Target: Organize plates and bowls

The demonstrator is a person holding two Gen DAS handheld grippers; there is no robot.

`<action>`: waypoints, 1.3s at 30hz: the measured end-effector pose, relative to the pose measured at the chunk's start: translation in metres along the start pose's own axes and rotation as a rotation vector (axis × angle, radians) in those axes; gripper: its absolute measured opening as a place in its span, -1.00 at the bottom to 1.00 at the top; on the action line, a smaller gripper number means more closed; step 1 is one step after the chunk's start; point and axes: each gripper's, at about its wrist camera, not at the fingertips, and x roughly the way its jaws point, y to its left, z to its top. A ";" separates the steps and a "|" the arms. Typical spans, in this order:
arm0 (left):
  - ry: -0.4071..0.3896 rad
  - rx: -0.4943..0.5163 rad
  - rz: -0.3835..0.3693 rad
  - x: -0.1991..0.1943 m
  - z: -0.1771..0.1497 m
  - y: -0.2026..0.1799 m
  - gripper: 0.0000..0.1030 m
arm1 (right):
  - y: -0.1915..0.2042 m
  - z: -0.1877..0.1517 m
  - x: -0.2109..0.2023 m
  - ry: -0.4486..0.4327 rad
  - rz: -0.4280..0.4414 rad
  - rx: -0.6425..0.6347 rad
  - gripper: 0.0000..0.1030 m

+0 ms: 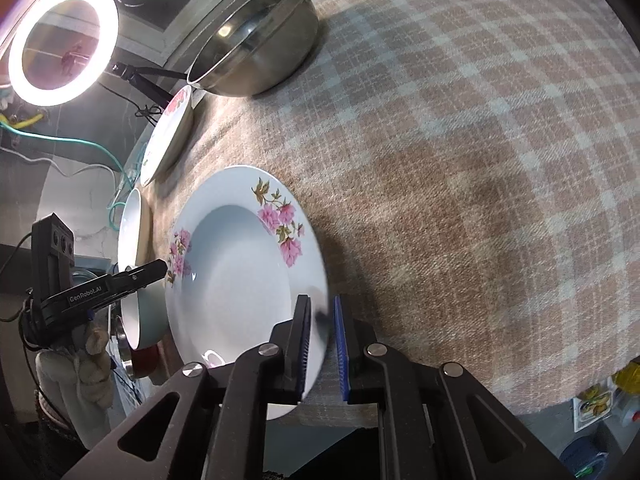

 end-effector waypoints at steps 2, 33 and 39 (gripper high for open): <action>-0.009 0.006 0.004 -0.003 0.001 0.000 -0.82 | 0.001 0.000 -0.005 -0.016 -0.016 -0.011 -0.50; -0.271 -0.184 -0.045 -0.064 -0.038 -0.003 -0.69 | 0.014 0.024 -0.073 -0.213 -0.046 -0.249 -0.29; -0.344 -0.232 -0.033 -0.080 -0.055 -0.008 -0.69 | 0.026 0.035 -0.082 -0.194 -0.027 -0.368 -0.19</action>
